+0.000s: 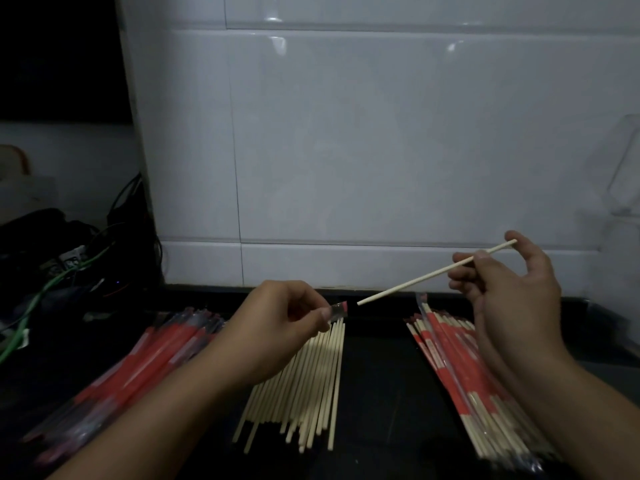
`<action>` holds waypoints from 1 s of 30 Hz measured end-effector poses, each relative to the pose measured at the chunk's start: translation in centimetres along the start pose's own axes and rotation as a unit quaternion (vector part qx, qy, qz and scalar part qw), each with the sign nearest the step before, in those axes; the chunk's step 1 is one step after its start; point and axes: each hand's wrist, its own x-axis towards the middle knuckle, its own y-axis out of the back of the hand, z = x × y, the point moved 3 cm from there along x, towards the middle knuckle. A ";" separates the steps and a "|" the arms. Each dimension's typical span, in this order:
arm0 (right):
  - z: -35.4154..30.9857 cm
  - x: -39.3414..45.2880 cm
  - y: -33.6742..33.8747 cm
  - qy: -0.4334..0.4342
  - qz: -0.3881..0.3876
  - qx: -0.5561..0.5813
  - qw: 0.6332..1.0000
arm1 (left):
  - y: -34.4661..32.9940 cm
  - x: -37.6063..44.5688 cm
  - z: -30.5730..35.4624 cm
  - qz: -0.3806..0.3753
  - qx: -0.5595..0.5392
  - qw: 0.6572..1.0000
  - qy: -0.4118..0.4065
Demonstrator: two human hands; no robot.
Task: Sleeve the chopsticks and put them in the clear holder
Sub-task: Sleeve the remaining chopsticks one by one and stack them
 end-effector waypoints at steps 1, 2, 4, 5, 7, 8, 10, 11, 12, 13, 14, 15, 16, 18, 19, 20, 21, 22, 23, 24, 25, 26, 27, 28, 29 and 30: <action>0.0 -0.1 -0.1 -0.002 -0.004 0.001 1.000 | 0.0 0.0 0.0 -0.006 -0.005 1.000 0.000; 0.1 -0.2 -0.3 -0.004 -0.009 0.002 1.000 | -0.1 0.0 0.1 -0.012 -0.007 1.000 0.001; 0.2 -0.4 -0.4 -0.008 -0.017 0.001 1.000 | -0.2 0.1 0.1 -0.019 -0.007 1.000 0.000; 0.3 -0.5 -0.5 -0.009 -0.021 0.001 1.000 | -0.3 0.1 0.1 -0.021 -0.007 1.000 -0.001; 0.4 -0.5 -0.6 -0.010 -0.026 0.003 1.000 | -0.3 0.2 0.1 -0.022 -0.008 1.000 -0.004; 0.4 -0.6 -0.6 -0.009 -0.029 0.003 1.000 | -0.3 0.2 0.1 -0.023 -0.010 1.000 -0.004; 0.3 -0.7 -0.6 -0.008 -0.033 0.003 0.999 | -0.3 0.2 0.0 -0.026 -0.014 1.000 -0.003; 0.4 -0.7 -0.6 -0.008 -0.035 0.002 0.999 | -0.4 0.1 0.0 -0.027 -0.016 0.999 -0.004; 0.4 -0.7 -0.7 -0.009 -0.036 0.002 0.999 | -0.4 0.1 0.0 -0.028 -0.020 0.999 -0.004; 0.5 -0.8 -0.7 -0.012 -0.037 0.000 0.999 | -0.4 0.1 0.0 -0.029 -0.024 0.999 -0.004; 0.6 -0.8 -0.7 -0.014 -0.038 -0.002 0.999 | -0.4 0.1 0.0 -0.029 -0.026 0.999 -0.004; 0.6 -0.9 -0.8 -0.015 -0.038 -0.003 0.999 | -0.4 0.1 0.1 -0.027 -0.028 0.999 -0.004; 0.7 -0.9 -0.8 -0.017 -0.039 -0.003 0.999 | -0.3 0.1 0.1 -0.026 -0.029 0.999 -0.003; 0.6 -1.2 -0.9 -0.021 -0.048 0.004 0.999 | -0.4 0.1 0.2 -0.025 -0.035 0.999 -0.002; 0.6 -1.4 -1.1 -0.022 -0.056 0.005 0.998 | -0.4 0.1 0.2 -0.024 -0.040 0.999 -0.002; 0.6 -1.6 -1.3 -0.020 -0.068 -0.001 0.997 | -0.4 0.1 0.3 -0.022 -0.044 0.999 -0.001; 0.8 -1.8 -1.5 -0.016 -0.085 -0.020 0.996 | -0.4 0.1 0.3 -0.017 -0.047 0.999 0.001; 1.1 -2.1 -1.8 -0.011 -0.106 -0.048 0.993 | -0.4 0.1 0.2 -0.011 -0.051 0.999 0.002; 1.3 -2.4 -2.2 -0.004 -0.132 -0.084 0.988 | -0.4 0.1 0.2 -0.003 -0.055 0.998 0.004; 1.7 -2.8 -2.5 0.008 -0.164 -0.125 0.978 | -0.3 0.2 0.1 0.006 -0.058 0.998 0.005; 2.0 -3.3 -2.8 0.024 -0.203 -0.168 0.964 | -0.2 0.3 0.0 0.014 -0.058 0.998 0.006; 2.3 -3.9 -3.1 0.040 -0.246 -0.210 0.945 | -0.1 0.3 -0.1 0.021 -0.056 0.998 0.006; 2.7 -4.5 -3.4 0.049 -0.296 -0.249 0.921 | 0.0 0.3 -0.2 0.025 -0.054 0.998 0.005; 3.0 -5.3 -3.7 0.045 -0.348 -0.278 0.894 | 0.0 0.3 -0.2 0.024 -0.052 0.998 0.003; 3.3 -6.0 -3.8 0.029 -0.397 -0.298 0.868 | -0.1 0.3 -0.3 0.020 -0.051 0.998 0.002; 3.6 -6.6 -3.9 0.009 -0.437 -0.305 0.846 | -0.1 0.3 -0.3 0.016 -0.051 0.999 0.001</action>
